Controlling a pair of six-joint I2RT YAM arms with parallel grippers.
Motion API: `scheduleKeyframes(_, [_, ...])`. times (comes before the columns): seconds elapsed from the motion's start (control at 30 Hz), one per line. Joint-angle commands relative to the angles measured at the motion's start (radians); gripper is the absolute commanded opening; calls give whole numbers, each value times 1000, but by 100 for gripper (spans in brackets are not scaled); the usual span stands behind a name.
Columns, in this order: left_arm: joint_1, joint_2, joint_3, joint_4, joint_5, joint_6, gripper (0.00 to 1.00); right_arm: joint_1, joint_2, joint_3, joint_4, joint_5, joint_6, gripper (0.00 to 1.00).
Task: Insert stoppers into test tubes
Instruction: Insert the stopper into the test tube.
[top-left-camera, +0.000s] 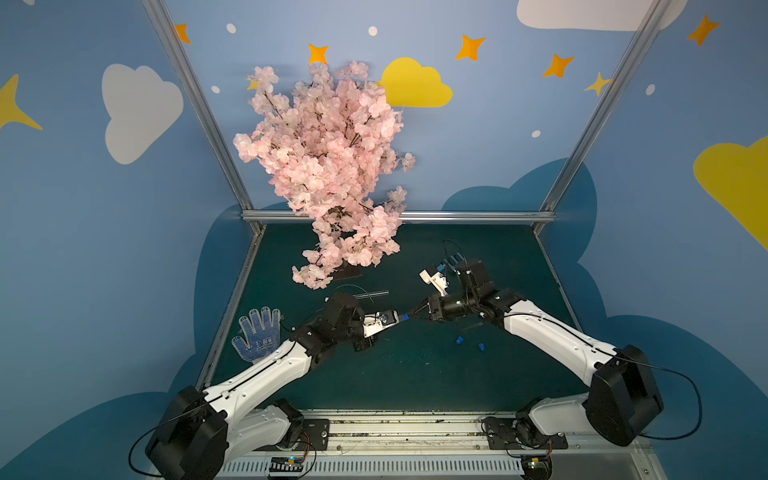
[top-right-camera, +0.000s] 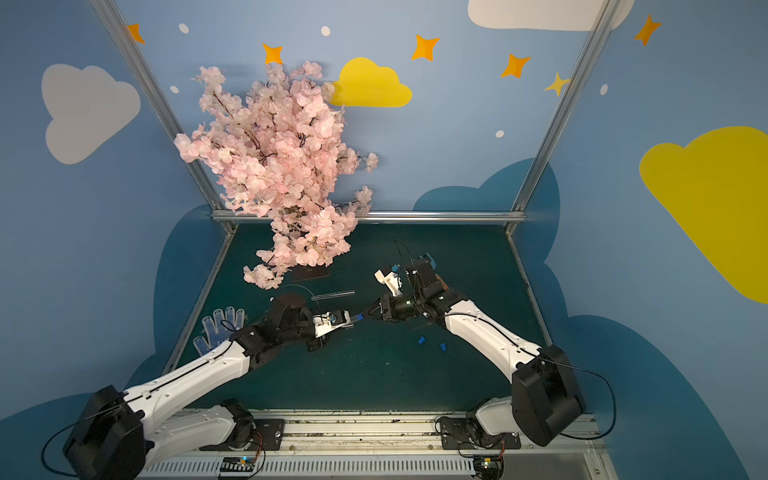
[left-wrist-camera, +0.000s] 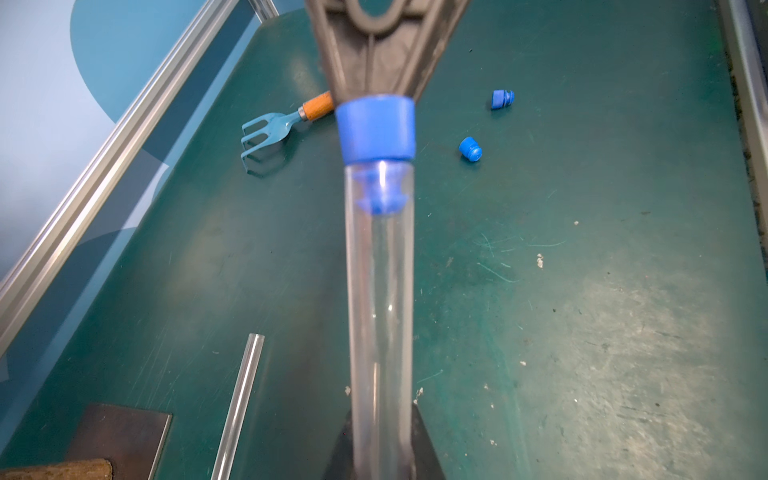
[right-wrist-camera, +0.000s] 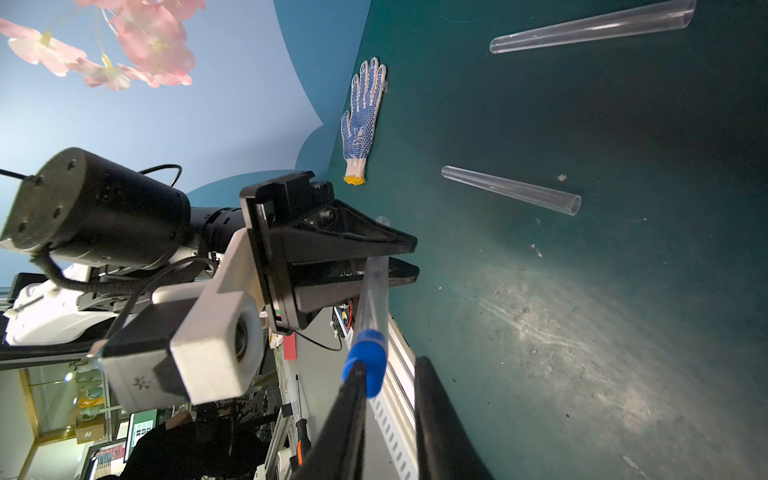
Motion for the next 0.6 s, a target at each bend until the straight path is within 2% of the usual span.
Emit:
scheduleKeyframes(0.0, [-5,-5,23,44,43,-14,2,21,24,28,-14,-24,-23,22])
scheduleKeyframes(0.57, [12,-72,38,175,169,-137,2,61,96,49,-84,-46,-80,17])
